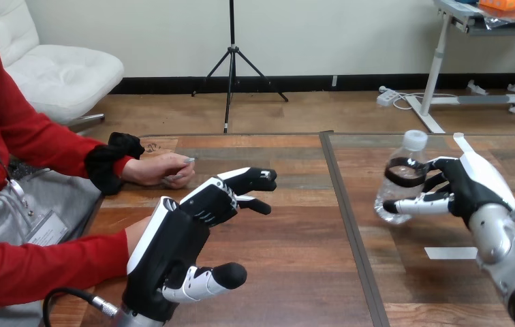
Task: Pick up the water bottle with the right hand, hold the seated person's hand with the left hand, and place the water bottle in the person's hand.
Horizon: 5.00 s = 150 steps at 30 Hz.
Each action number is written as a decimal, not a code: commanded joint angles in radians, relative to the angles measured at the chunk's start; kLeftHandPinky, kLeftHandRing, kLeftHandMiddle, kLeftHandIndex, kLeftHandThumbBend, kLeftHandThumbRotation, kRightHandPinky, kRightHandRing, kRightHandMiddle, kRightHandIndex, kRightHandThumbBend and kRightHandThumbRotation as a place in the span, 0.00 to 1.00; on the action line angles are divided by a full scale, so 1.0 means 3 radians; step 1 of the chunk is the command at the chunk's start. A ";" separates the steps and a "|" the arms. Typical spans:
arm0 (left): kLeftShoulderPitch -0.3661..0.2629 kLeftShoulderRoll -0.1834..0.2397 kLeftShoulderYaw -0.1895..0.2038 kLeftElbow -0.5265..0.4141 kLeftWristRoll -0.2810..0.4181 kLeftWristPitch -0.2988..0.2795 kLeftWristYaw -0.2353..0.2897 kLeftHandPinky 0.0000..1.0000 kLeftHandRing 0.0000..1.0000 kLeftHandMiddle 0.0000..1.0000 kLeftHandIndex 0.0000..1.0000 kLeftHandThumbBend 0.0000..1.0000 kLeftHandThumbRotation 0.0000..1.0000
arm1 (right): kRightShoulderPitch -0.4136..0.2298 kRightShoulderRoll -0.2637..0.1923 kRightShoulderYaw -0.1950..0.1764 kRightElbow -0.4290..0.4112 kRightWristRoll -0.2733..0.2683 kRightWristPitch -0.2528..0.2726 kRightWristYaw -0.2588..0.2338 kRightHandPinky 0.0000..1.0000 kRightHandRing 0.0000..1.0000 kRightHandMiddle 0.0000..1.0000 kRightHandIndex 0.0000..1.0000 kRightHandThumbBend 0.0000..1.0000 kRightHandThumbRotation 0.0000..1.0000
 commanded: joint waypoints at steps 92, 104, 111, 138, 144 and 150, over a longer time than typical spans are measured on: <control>0.0057 0.0354 0.0062 -0.0413 0.0021 0.0205 0.0059 0.65 0.76 0.78 0.74 0.93 0.65 | 0.0420 0.0747 -0.0846 -0.0122 0.0847 -0.0985 -0.0350 0.68 0.74 0.75 0.75 0.96 0.12; 0.0073 0.0403 0.0079 -0.0464 0.0021 0.0246 0.0066 0.65 0.76 0.78 0.74 0.94 0.65 | 0.0427 0.0795 -0.0881 -0.0081 0.0907 -0.0954 -0.0165 0.85 0.88 0.88 0.91 1.00 0.29; 0.0105 0.0447 0.0080 -0.0527 0.0059 0.0303 0.0099 0.64 0.75 0.77 0.74 0.94 0.65 | 0.0409 0.0836 -0.0937 -0.0065 0.0981 -0.0941 -0.0053 0.91 0.93 0.92 0.96 1.00 0.34; 0.0130 0.0491 0.0135 -0.0501 -0.0011 0.0162 0.0058 0.64 0.74 0.77 0.75 0.90 0.67 | 0.0309 0.0949 -0.1018 -0.0008 0.1053 -0.0841 0.0175 0.99 1.00 0.98 1.00 1.00 0.39; 0.0130 0.0497 0.0144 -0.0504 -0.0064 0.0174 0.0013 0.65 0.74 0.77 0.75 0.89 0.67 | 0.0281 0.0958 -0.0921 0.0004 0.0924 -0.0773 -0.0008 0.96 0.99 0.97 1.00 1.00 0.39; 0.0166 0.0550 0.0142 -0.0571 -0.0059 0.0260 -0.0011 0.65 0.75 0.78 0.75 0.90 0.66 | 0.0262 0.0995 -0.0934 0.0016 0.0910 -0.0747 -0.0092 0.90 0.97 0.95 0.99 1.00 0.38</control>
